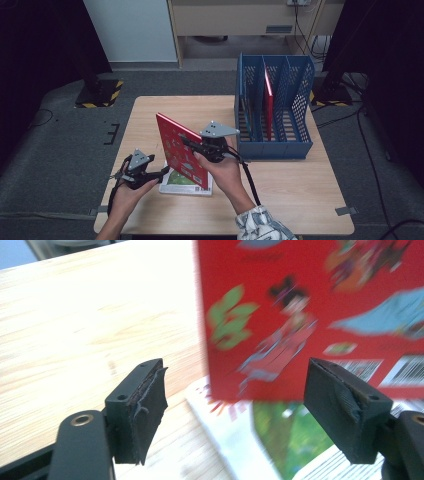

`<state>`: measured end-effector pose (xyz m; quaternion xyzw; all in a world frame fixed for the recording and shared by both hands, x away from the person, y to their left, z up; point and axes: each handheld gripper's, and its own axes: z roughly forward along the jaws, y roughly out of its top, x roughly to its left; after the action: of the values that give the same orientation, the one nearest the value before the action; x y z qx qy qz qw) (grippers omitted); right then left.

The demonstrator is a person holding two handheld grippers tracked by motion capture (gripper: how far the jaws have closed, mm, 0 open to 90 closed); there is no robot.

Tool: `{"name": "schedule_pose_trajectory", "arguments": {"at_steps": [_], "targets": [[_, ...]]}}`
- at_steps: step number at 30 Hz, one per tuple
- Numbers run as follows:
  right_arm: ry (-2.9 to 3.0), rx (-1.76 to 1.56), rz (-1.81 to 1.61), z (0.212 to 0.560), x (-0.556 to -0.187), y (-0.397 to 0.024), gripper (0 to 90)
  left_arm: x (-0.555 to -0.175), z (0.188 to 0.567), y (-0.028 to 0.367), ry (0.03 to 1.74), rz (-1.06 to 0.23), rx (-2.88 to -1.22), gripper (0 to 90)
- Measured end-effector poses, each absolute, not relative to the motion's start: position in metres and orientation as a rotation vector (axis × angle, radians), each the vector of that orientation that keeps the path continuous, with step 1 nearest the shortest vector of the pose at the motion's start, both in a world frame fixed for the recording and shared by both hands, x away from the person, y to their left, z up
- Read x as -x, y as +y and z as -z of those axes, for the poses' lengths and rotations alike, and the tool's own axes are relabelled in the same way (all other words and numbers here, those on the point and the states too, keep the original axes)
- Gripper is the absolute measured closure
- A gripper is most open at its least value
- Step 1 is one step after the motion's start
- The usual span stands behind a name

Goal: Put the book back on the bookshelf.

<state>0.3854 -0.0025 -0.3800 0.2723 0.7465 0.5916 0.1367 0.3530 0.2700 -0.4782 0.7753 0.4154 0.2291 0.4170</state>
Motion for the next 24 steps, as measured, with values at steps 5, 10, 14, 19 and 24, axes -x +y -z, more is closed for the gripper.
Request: {"name": "schedule_pose_trajectory", "arguments": {"at_steps": [5,10,14,19,24], "targets": [[2.136,-0.786,-1.701,0.377,-0.386,-0.008,79.7,-0.351,0.481,0.285,1.067,-0.616,-1.976,23.4],[2.116,-0.797,-1.698,0.376,-0.387,-0.014,79.7,-0.355,0.489,0.295,1.112,-0.641,-2.004,23.3],[2.090,-0.818,-1.699,0.374,-0.389,-0.023,79.7,-0.358,0.496,0.299,1.141,-0.635,-2.015,22.2],[2.060,-0.847,-1.700,0.372,-0.391,-0.032,79.7,-0.360,0.500,0.301,1.164,-0.607,-2.023,16.3],[2.039,-0.855,-1.696,0.369,-0.392,-0.039,79.7,-0.361,0.502,0.303,1.195,-0.618,-2.020,8.2]]}}
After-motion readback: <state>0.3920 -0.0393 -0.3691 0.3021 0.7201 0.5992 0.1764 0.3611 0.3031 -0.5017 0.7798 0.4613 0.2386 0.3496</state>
